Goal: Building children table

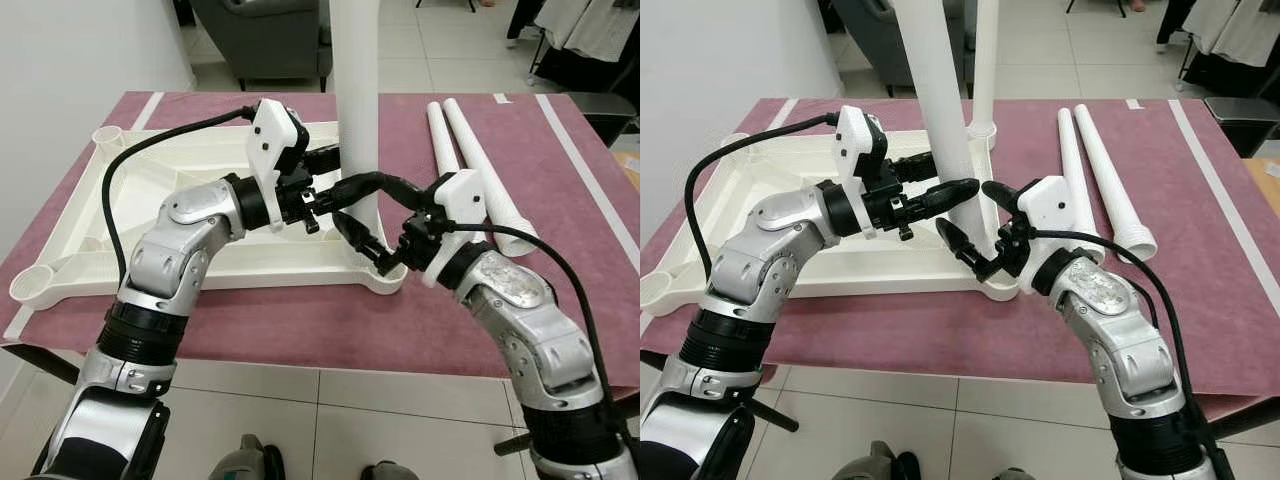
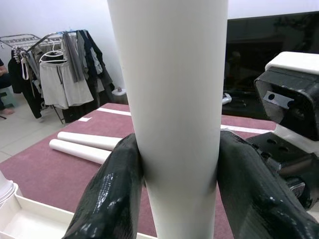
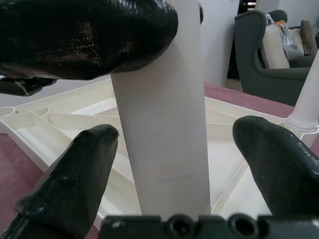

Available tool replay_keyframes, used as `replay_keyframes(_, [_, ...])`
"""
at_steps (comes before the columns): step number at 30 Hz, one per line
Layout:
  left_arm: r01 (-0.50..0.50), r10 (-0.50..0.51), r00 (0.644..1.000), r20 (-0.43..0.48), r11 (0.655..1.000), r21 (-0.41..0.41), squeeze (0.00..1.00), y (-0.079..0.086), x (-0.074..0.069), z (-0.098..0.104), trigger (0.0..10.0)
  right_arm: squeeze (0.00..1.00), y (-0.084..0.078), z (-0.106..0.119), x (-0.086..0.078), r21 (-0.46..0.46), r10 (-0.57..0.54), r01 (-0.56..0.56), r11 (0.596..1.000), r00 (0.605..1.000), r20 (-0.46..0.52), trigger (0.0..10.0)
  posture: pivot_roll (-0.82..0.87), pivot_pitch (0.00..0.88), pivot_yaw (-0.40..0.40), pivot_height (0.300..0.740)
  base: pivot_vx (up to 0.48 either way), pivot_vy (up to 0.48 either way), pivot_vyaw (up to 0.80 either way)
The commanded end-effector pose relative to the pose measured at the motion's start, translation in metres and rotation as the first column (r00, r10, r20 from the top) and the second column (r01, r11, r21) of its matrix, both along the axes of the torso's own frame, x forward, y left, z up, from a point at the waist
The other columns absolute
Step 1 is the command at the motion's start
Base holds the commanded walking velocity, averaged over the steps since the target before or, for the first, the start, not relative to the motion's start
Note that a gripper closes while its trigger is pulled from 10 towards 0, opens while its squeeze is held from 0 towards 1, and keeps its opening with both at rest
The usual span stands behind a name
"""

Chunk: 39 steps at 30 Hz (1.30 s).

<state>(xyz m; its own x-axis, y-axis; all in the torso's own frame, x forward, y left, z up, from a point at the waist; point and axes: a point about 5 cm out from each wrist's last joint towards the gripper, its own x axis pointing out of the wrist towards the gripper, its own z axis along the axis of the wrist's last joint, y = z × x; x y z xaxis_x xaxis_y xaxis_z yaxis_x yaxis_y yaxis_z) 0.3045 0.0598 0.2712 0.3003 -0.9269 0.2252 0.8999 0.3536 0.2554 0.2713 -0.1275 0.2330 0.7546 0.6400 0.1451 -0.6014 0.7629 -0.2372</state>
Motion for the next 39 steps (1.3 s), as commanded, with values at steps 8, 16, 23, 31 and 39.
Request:
replay_keyframes(8, [0.01, -0.01, 1.0, 0.008, 1.0, -0.016, 0.0, -0.008, -0.003, 0.006, 0.0, 0.0, 0.011, -0.005, 0.01, -0.016, -0.048, 0.049, 0.999, 0.999, 0.022, 0.0, -0.09, 0.074, 0.116, 0.74, 0.0, 0.0, 0.0])
replay_keyframes(16, [0.011, -0.012, 1.0, 0.019, 1.0, 0.024, 0.0, -0.012, -0.003, -0.003, 0.0, 0.0, 0.011, -0.002, 0.012, 0.014, -0.058, 0.058, 0.998, 0.998, 0.034, 0.0, -0.09, 0.078, 0.117, 0.74, 0.0, 0.0, 0.0])
replay_keyframes(23, [-0.026, 0.025, 0.999, 0.022, 0.998, 0.052, 0.0, -0.018, -0.001, -0.01, 10.0, 0.0, 0.012, -0.001, 0.013, 0.041, -0.068, 0.067, 0.997, 0.997, 0.039, 0.0, -0.09, 0.079, 0.117, 0.74, 0.0, 0.0, 0.0])
replay_keyframes(31, [-0.086, 0.084, 0.995, -0.046, 0.996, -0.029, 0.0, -0.014, 0.005, -0.009, 10.0, 0.0, 0.009, -0.003, 0.015, 0.082, -0.126, 0.125, 0.989, 0.992, 0.011, 0.0, -0.09, 0.083, 0.111, 0.74, 0.0, 0.0, 0.0])
replay_keyframes(39, [-0.085, 0.078, 0.994, -0.081, 0.992, -0.088, 0.0, 0.02, -0.004, -0.01, 10.0, 0.0, -0.011, -0.011, 0.017, 0.124, -0.263, 0.266, 0.956, 0.964, -0.036, 10.0, -0.09, 0.083, 0.108, 0.74, 0.0, 0.0, 0.0])
